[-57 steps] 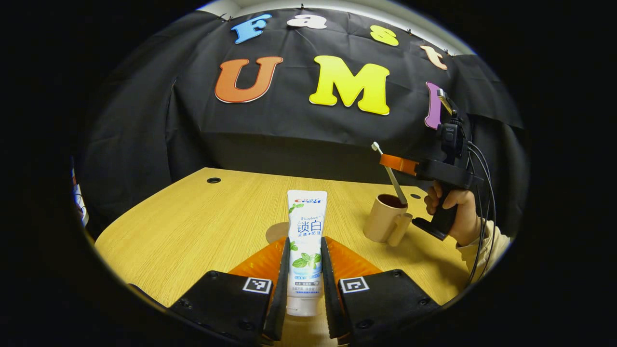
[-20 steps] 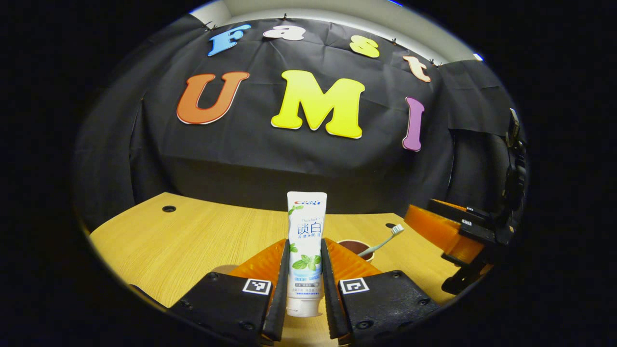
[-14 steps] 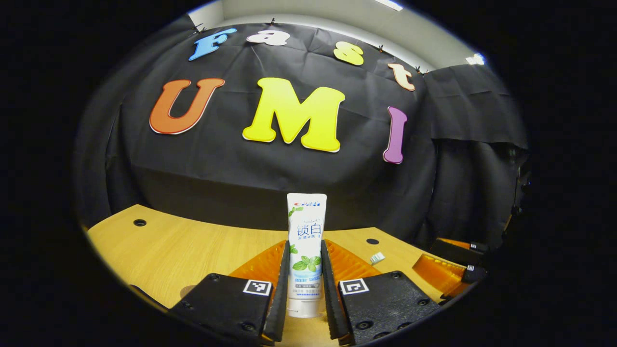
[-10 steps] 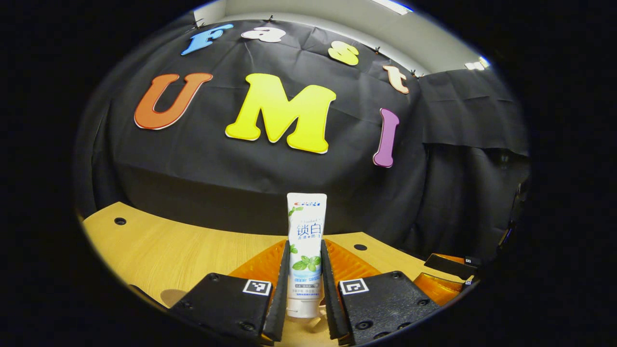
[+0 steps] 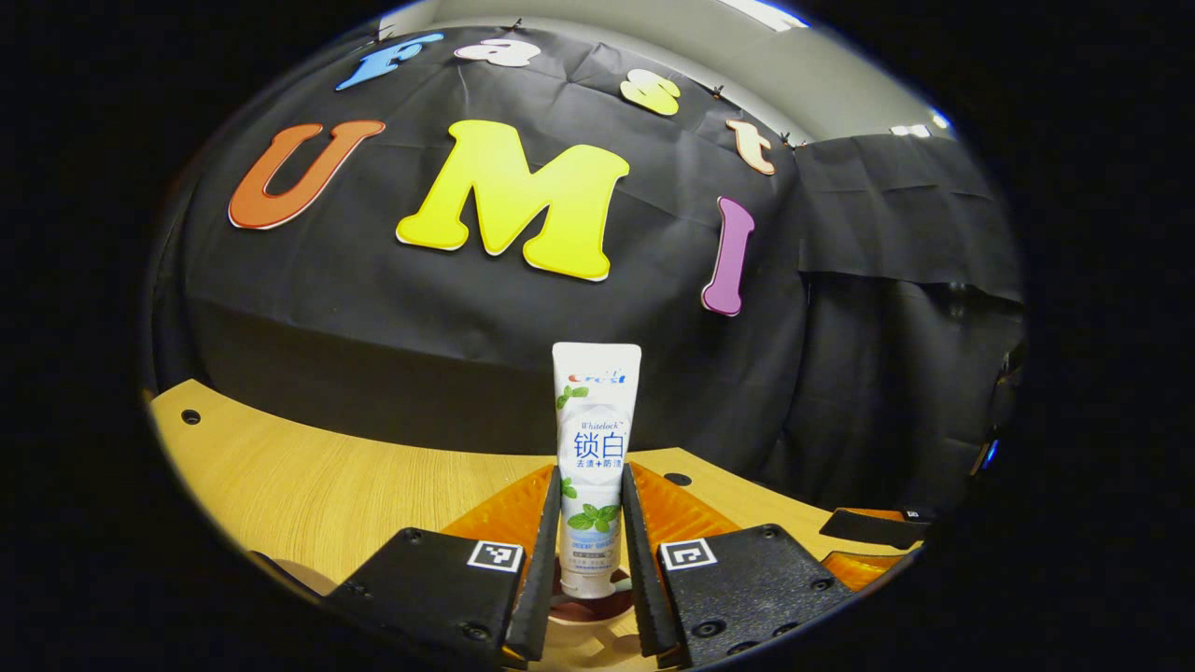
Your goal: Put the toothbrush and toothpaste on the desktop into the cup, then pick up the cup and place it on the coaster on the desktop.
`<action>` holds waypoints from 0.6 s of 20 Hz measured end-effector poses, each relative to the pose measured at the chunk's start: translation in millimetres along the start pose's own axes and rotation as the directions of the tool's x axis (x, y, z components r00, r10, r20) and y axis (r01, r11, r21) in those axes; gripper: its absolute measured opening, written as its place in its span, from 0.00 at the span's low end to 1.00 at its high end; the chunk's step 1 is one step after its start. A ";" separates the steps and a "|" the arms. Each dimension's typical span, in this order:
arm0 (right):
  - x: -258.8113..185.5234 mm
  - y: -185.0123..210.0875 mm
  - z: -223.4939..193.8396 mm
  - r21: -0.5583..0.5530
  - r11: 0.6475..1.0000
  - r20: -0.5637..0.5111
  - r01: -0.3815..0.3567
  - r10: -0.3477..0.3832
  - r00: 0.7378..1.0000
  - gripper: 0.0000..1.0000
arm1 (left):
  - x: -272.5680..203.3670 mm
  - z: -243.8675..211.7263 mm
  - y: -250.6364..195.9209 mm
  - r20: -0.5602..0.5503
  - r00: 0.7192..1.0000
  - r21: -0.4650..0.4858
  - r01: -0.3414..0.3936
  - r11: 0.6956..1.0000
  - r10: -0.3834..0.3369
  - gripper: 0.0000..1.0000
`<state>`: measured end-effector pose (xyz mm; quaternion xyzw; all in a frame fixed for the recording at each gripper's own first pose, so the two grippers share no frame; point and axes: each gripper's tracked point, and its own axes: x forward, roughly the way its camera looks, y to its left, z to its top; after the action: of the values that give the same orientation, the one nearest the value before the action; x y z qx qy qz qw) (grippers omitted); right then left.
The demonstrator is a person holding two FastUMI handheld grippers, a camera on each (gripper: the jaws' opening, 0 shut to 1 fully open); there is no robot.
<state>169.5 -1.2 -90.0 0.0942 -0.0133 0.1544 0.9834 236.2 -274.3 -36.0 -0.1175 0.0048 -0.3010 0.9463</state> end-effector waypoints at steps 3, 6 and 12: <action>1.3 0.5 -2.7 -0.018 1.000 -0.009 -0.001 0.000 1.000 0.97 | -4.5 -6.9 2.3 -0.027 1.000 -0.025 -0.003 1.000 0.002 0.44; 2.4 0.3 -5.7 -0.028 1.000 -0.012 0.005 -0.006 1.000 0.97 | -9.1 -10.9 4.0 -0.047 0.999 -0.020 -0.008 1.000 0.007 0.40; 2.4 -0.9 -1.8 -0.053 0.998 0.005 0.023 -0.023 1.000 1.00 | -19.7 -10.8 4.5 -0.044 0.999 0.033 -0.016 0.999 0.018 0.49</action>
<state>172.1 -1.0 -91.8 0.0685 -0.0184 0.1425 0.9873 221.8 -261.9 -48.7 -0.0954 0.0216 -0.2954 0.9503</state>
